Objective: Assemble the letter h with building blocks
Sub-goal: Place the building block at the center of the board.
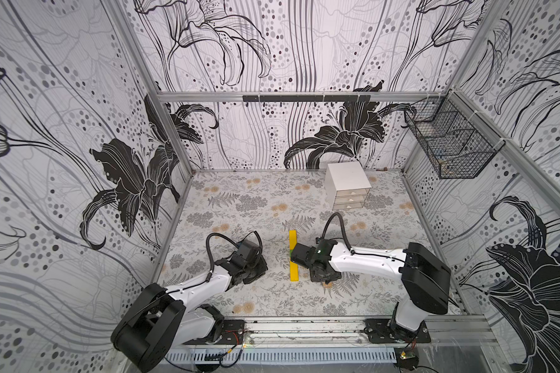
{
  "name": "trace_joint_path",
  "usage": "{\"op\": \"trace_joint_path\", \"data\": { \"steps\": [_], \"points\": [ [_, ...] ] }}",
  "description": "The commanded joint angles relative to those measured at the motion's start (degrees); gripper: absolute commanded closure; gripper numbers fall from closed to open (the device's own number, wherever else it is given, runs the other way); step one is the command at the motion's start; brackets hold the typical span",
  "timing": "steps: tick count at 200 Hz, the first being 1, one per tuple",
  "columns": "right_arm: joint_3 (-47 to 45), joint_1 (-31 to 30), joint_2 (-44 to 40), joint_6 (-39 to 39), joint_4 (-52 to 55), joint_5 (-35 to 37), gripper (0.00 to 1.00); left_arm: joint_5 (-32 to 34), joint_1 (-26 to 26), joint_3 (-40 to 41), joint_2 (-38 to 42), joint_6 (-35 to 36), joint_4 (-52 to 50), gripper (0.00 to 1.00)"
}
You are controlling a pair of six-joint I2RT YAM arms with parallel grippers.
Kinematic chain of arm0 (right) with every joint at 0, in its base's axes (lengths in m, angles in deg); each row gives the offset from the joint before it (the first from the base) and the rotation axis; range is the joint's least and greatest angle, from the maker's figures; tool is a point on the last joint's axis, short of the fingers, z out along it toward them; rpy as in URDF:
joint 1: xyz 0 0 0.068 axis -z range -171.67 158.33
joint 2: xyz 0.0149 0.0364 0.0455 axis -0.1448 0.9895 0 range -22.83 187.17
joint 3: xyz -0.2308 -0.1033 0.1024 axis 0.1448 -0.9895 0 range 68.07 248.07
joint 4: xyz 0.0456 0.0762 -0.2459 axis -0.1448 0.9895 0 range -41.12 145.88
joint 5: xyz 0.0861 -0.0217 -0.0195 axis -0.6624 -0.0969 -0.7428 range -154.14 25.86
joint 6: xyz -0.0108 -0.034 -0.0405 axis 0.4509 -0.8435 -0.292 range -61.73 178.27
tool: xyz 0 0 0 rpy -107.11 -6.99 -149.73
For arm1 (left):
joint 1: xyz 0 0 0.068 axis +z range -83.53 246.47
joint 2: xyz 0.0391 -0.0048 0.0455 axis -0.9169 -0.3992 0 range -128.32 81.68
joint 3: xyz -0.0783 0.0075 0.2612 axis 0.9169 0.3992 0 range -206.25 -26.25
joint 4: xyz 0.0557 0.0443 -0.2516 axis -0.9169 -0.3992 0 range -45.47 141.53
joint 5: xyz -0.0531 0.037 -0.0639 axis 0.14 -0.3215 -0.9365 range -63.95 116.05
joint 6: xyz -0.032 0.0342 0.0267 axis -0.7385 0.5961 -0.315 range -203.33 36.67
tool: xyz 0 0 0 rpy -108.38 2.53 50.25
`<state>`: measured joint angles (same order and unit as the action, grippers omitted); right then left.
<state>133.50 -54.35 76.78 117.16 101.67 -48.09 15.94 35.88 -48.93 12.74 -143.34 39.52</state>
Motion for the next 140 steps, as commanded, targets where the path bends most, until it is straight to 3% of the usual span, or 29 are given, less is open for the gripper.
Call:
{"op": "trace_joint_path", "data": {
  "steps": [1, 72, 111, 140],
  "points": [
    [2.14, -0.88, 2.84, 2.43, -1.81, -0.75, 1.00, 1.49, -0.48, 0.47, -0.39, -0.39, 1.90, 0.93],
    [4.23, -0.11, 7.53, 2.87, -2.90, -2.53, 1.00, 1.49, -0.67, 1.04, -0.27, -0.54, 1.75, 0.93],
    [2.81, 0.57, 6.73, 3.42, -3.24, -3.18, 0.52, 1.83, -0.67, 1.09, -0.11, -0.17, 0.94, 0.93],
    [2.63, 0.19, 5.53, 3.81, -2.05, -3.13, 0.52, 1.76, -0.65, 0.70, -0.49, 0.07, 0.85, 0.93]
  ]
}}
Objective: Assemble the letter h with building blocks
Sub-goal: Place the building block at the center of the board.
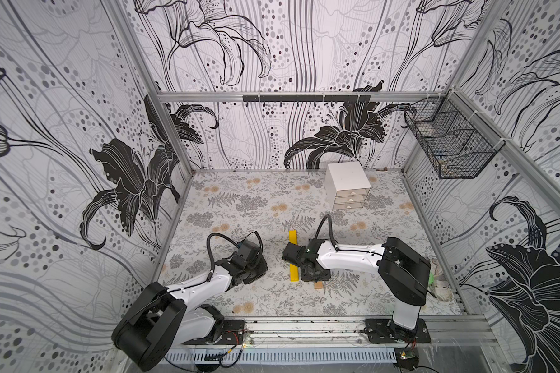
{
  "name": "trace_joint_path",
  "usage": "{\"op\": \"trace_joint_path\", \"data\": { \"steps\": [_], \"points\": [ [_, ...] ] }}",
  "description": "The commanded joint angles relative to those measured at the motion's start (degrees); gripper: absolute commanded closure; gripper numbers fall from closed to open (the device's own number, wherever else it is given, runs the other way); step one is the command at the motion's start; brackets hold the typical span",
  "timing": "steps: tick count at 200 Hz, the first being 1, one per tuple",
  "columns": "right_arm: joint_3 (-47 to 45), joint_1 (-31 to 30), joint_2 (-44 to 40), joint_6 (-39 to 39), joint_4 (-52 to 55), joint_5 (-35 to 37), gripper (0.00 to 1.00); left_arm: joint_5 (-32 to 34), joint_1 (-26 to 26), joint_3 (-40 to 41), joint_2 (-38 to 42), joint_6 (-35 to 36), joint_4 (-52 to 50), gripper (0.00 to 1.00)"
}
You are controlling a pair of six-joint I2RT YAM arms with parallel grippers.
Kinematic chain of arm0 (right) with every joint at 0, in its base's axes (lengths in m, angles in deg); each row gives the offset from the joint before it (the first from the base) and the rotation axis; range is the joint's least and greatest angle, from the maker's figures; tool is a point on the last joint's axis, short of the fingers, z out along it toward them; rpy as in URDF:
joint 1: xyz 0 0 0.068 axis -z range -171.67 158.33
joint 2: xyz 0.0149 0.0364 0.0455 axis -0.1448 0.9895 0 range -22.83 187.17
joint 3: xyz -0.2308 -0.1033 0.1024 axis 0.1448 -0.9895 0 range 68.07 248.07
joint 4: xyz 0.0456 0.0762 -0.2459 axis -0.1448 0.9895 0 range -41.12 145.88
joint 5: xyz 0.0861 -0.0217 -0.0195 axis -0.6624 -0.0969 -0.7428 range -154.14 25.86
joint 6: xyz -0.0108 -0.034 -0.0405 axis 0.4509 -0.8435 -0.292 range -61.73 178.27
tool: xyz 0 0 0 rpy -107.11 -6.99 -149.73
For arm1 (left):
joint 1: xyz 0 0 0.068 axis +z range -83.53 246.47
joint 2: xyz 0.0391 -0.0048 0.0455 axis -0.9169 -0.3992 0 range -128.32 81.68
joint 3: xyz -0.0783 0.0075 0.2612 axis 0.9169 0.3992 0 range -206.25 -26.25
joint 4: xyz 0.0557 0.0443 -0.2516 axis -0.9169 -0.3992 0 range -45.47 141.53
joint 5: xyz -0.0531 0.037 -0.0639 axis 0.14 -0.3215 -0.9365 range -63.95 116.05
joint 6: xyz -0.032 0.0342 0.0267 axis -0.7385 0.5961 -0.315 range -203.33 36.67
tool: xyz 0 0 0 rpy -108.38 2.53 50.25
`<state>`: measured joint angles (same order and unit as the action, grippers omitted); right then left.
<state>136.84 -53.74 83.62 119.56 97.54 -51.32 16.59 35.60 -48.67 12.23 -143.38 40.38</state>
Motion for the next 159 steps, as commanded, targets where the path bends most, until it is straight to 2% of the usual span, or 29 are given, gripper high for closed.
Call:
{"op": "trace_joint_path", "data": {
  "steps": [1, 74, 119, 135, 146, 159],
  "points": [
    [-0.73, -0.43, -1.41, 1.43, 2.11, 0.10, 0.52, 1.15, -0.35, 0.44, 0.01, 0.11, 0.00, 0.93],
    [-5.14, -2.45, -5.86, 3.76, 1.32, -0.05, 0.61, 1.02, -0.38, 0.02, -1.16, 0.37, 0.09, 0.93],
    [-5.49, -2.45, -5.19, 2.61, -0.95, -2.12, 0.66, 1.04, -0.34, -0.09, -1.00, 0.11, -0.16, 0.93],
    [-5.54, -2.32, -5.18, 2.42, -1.35, -2.40, 0.66, 1.06, -0.40, -0.09, -0.82, 0.11, -0.27, 0.94],
    [-5.52, -2.11, -5.33, 2.27, -1.29, -2.20, 0.58, 1.02, -0.38, -0.09, -0.61, 0.11, -0.44, 0.93],
    [-6.00, -1.82, -5.62, 2.16, -1.59, -2.18, 0.55, 1.04, -0.35, -0.22, -0.53, 0.11, -0.66, 0.93]
  ]
}}
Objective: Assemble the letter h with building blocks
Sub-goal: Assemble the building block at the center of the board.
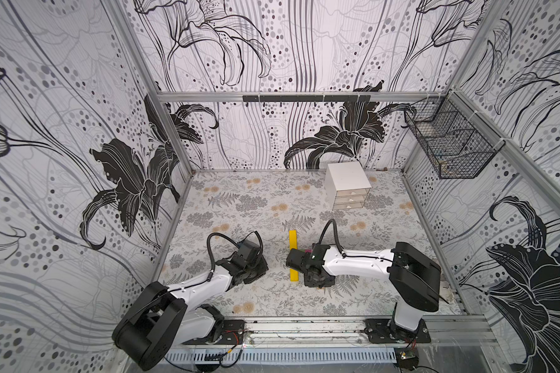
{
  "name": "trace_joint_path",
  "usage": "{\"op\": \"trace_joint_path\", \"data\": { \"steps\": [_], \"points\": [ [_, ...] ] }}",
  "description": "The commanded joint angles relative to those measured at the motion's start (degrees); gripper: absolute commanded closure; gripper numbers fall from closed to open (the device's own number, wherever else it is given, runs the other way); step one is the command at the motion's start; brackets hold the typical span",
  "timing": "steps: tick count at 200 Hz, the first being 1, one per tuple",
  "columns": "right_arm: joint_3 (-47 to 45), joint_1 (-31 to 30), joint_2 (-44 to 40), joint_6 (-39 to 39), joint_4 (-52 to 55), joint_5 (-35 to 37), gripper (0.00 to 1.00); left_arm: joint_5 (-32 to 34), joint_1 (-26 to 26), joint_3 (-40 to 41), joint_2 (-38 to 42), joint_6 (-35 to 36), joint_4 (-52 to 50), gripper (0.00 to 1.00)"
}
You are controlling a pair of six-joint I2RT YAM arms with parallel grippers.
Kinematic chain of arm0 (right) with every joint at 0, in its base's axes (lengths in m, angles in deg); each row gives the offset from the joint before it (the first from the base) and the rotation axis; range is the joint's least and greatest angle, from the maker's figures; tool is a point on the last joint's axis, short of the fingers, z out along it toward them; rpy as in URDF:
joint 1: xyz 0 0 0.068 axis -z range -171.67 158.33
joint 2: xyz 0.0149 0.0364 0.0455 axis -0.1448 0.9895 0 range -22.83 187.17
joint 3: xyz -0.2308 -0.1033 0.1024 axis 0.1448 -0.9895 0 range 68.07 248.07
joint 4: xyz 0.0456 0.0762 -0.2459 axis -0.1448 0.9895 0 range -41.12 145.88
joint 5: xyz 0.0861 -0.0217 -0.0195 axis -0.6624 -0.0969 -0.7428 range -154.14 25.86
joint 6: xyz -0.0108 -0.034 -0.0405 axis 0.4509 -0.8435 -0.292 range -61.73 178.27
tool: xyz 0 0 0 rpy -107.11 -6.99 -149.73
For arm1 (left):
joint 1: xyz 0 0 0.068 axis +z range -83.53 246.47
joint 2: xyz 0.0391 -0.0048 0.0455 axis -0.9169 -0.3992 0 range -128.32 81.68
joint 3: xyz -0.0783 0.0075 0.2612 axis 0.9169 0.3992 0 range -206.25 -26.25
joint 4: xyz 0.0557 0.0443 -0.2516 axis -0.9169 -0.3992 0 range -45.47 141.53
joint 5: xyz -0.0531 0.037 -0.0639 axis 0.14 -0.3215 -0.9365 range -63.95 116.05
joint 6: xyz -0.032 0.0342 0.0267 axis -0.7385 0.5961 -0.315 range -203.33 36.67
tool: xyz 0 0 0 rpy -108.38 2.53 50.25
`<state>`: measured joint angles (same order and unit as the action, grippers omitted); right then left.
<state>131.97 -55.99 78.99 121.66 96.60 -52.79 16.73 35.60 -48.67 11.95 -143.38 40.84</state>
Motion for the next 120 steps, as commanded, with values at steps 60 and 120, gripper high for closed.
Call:
{"op": "trace_joint_path", "data": {
  "steps": [60, 120],
  "points": [
    [-2.83, 0.76, -2.15, -1.08, -2.82, -0.78, 0.77, 1.15, -0.39, -0.53, -0.14, 0.11, -1.61, 0.94],
    [-0.27, 2.44, -0.80, -4.20, -2.10, -1.10, 0.84, 1.21, -0.48, -1.25, 0.45, 0.08, -2.47, 0.94]
  ]
}}
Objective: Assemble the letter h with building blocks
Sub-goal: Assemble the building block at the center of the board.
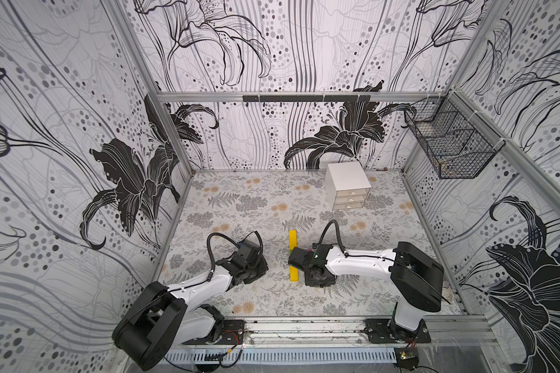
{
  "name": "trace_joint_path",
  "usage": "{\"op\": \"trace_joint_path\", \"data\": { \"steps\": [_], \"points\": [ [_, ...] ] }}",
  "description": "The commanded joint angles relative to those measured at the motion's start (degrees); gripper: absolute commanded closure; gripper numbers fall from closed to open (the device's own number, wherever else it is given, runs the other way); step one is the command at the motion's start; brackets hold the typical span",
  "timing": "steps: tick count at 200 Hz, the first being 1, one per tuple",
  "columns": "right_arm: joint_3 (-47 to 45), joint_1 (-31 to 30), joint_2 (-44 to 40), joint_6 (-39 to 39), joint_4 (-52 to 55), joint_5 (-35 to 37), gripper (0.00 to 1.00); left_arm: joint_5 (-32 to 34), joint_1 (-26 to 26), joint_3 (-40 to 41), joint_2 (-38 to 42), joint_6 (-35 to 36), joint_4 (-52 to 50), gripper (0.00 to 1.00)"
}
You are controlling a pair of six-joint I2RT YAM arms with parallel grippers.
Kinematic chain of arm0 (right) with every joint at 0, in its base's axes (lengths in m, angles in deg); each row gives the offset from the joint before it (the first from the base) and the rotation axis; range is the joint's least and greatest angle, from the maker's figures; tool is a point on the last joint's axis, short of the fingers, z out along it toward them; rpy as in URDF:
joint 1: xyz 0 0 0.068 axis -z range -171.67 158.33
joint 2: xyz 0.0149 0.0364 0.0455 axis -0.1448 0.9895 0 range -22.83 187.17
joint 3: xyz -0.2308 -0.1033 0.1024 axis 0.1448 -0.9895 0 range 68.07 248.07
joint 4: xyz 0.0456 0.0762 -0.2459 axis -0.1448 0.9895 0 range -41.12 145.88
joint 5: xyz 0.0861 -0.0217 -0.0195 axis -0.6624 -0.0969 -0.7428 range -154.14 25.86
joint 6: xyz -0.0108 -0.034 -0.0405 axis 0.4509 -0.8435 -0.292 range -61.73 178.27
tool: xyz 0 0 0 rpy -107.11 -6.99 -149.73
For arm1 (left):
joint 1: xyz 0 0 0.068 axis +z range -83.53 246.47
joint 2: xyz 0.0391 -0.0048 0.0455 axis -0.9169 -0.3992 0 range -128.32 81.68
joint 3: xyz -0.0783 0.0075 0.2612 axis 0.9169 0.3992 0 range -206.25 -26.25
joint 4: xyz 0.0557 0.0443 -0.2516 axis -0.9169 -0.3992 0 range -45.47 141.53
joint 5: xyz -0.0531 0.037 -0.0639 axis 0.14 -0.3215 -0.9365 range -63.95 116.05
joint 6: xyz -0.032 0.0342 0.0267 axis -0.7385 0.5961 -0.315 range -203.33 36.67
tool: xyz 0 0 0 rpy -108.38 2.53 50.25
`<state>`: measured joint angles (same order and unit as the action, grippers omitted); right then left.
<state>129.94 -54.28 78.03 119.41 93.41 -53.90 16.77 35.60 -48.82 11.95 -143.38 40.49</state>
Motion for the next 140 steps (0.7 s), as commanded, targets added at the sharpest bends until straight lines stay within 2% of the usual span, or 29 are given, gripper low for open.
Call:
{"op": "trace_joint_path", "data": {
  "steps": [1, 140],
  "points": [
    [1.76, 0.74, 0.19, -1.97, 1.09, -0.01, 0.84, 1.18, -0.45, -1.13, 0.46, 0.05, -2.17, 0.94],
    [3.30, 1.99, 2.62, -3.91, 1.99, -1.45, 0.84, 1.67, -0.56, -1.84, 1.17, 0.09, -3.40, 0.94]
  ]
}}
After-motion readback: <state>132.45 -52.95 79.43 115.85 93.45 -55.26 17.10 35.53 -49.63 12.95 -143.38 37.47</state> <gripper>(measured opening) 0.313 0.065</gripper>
